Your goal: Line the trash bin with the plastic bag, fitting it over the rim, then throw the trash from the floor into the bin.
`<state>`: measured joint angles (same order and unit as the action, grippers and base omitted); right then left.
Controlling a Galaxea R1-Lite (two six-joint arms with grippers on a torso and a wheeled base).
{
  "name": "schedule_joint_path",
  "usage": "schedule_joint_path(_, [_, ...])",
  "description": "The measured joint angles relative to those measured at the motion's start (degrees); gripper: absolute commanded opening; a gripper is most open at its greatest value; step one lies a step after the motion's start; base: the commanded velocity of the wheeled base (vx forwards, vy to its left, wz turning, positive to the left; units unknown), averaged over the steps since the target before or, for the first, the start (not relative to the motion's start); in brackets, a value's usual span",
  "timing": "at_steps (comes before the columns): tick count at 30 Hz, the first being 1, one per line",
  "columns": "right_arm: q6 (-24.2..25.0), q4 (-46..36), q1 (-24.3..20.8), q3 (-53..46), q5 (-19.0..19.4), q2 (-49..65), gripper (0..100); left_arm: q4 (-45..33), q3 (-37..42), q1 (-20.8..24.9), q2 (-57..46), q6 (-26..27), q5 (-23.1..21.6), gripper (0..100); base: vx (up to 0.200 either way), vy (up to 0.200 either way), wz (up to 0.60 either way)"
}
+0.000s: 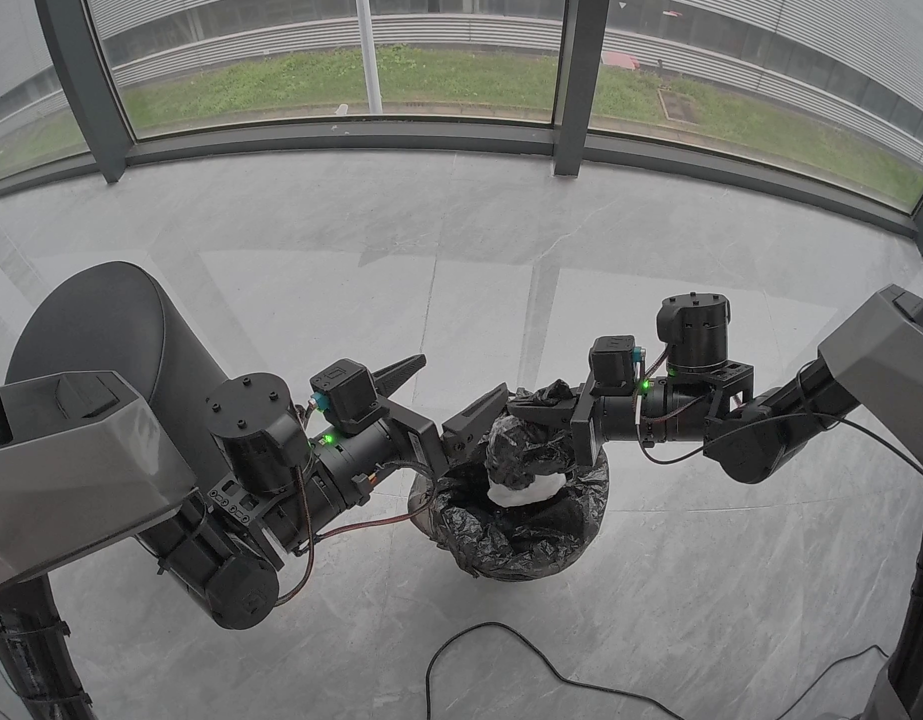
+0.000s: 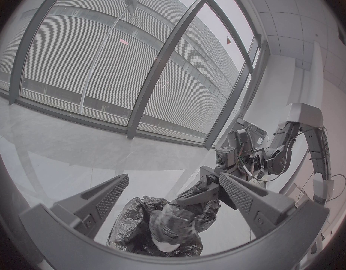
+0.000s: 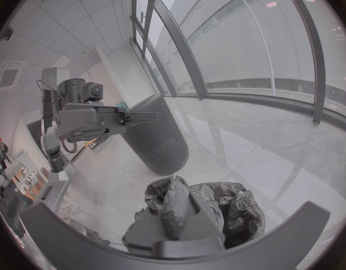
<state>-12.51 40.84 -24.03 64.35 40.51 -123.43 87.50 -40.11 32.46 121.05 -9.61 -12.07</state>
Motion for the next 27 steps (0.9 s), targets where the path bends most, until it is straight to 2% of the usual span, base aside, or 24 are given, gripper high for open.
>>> schedule_joint_path(5, [0.13,2.22,-0.56,-0.18,0.09,-2.39,0,0.13,0.04,0.02,-0.05,-0.02,-0.02,100,0.000,0.000,0.00])
schedule_joint_path(6, [0.15,2.21,-0.56,-0.22,0.13,-2.71,100,0.13,0.06,0.04,-0.07,-0.02,-0.02,100,0.000,0.000,0.00])
schedule_joint_path(19, [0.22,3.19,-0.66,-1.23,0.46,-3.72,100,0.40,0.15,0.06,-0.22,-0.02,-0.07,100,0.000,0.000,0.00])
schedule_joint_path(27, [0.37,2.95,0.11,-1.07,0.54,-0.28,100,0.41,0.01,0.17,-0.40,-0.05,-0.05,100,0.000,0.000,0.00])
